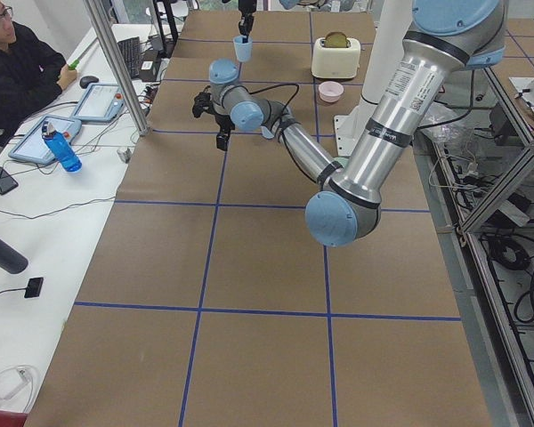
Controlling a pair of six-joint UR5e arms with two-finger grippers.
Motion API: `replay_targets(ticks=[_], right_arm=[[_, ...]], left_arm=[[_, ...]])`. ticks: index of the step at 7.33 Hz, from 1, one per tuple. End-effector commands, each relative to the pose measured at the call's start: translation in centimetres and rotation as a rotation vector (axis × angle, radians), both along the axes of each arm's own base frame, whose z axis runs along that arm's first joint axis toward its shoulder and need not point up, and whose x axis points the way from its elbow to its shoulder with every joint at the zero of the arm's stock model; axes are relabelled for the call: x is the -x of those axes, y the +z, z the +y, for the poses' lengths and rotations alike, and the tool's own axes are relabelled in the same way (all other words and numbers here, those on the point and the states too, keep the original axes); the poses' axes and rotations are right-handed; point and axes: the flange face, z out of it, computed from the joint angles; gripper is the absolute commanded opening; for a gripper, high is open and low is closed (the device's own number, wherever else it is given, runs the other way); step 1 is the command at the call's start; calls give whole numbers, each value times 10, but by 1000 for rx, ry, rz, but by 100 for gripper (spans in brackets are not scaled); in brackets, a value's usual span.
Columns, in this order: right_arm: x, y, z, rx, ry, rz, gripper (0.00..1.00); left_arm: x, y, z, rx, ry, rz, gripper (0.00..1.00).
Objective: Stack blue cups with both arms
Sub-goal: 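Open the left gripper and withdraw it while the right gripper carries its cup inward, then move the right gripper's cup over the center cup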
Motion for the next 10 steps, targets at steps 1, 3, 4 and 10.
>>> replay_targets(ticks=[1, 3, 4, 10], right_arm=[[48, -31, 24, 19, 30, -9, 0], [85, -48, 37, 3, 30, 20, 0], [97, -52, 39, 3, 29, 47, 0], [182, -80, 65, -13, 31, 120, 0]], left_arm=[[64, 54, -11, -72, 22, -52, 98], [85, 90, -5, -99, 52, -84, 98], [96, 102, -5, -111, 58, -97, 98], [196, 174, -20, -111, 42, -108, 98]])
